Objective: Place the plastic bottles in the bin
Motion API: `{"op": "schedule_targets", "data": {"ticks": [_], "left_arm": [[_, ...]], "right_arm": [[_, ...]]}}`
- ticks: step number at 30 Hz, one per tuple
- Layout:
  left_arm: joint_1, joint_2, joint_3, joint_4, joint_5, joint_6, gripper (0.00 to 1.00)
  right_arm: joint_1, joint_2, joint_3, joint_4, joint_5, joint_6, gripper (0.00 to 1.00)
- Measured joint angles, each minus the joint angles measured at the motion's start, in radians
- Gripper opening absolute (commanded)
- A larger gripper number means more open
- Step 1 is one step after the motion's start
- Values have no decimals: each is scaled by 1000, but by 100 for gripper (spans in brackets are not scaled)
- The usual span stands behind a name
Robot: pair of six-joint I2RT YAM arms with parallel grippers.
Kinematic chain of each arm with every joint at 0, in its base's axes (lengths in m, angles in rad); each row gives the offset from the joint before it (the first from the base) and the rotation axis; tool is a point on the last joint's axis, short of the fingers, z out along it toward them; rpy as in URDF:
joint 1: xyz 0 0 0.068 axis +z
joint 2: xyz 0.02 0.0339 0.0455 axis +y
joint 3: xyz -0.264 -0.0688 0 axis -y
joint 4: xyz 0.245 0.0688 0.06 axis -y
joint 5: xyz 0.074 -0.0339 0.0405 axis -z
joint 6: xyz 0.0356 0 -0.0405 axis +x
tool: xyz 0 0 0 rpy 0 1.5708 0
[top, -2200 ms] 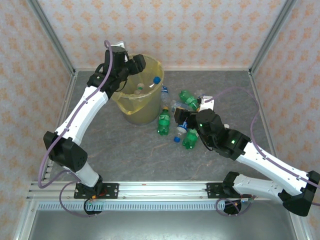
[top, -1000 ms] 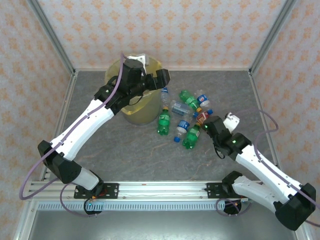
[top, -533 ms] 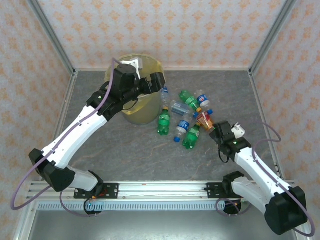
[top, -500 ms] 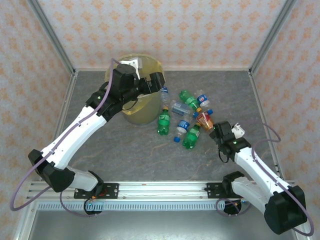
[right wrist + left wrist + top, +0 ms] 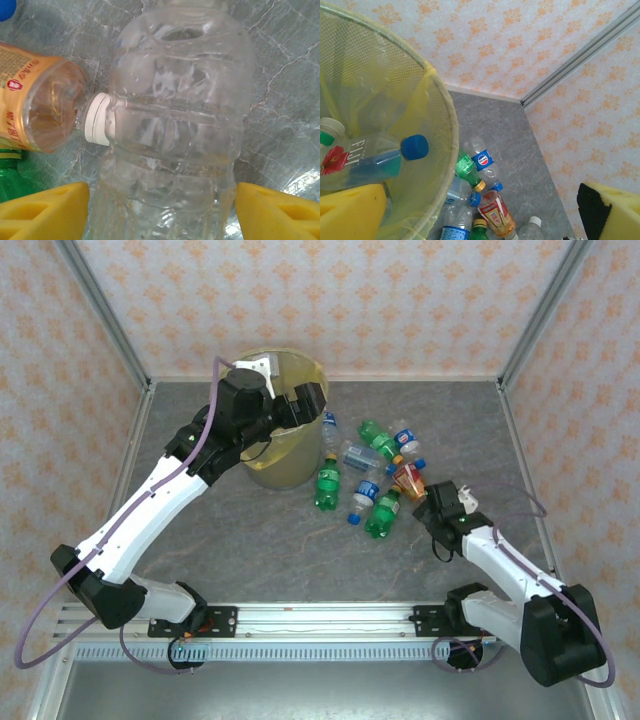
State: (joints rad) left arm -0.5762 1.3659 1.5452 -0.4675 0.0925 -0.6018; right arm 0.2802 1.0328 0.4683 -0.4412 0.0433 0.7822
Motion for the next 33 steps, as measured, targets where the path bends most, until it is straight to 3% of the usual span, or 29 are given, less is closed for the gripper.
{"op": "schedule_targets", "data": {"ticks": [7,11,15,21,33], "left_arm": [[0,0,0,-1,-1,0,99],[0,0,0,-2,-3,0,99],[0,5,0,-3,-3,0,99],[0,13,6,-9,-4,0,99],[16,12,-4,18,39,-24,99]], "right_arm": [[-3,17,-4,27,-6,-9,71],[-3,21,-14,39,-16,-9,81],[-3,40,-29,39,-22,-9,78],[-3,37,-30,31,-24,-13,66],[-3,-156,69,-45,29,-88,61]]}}
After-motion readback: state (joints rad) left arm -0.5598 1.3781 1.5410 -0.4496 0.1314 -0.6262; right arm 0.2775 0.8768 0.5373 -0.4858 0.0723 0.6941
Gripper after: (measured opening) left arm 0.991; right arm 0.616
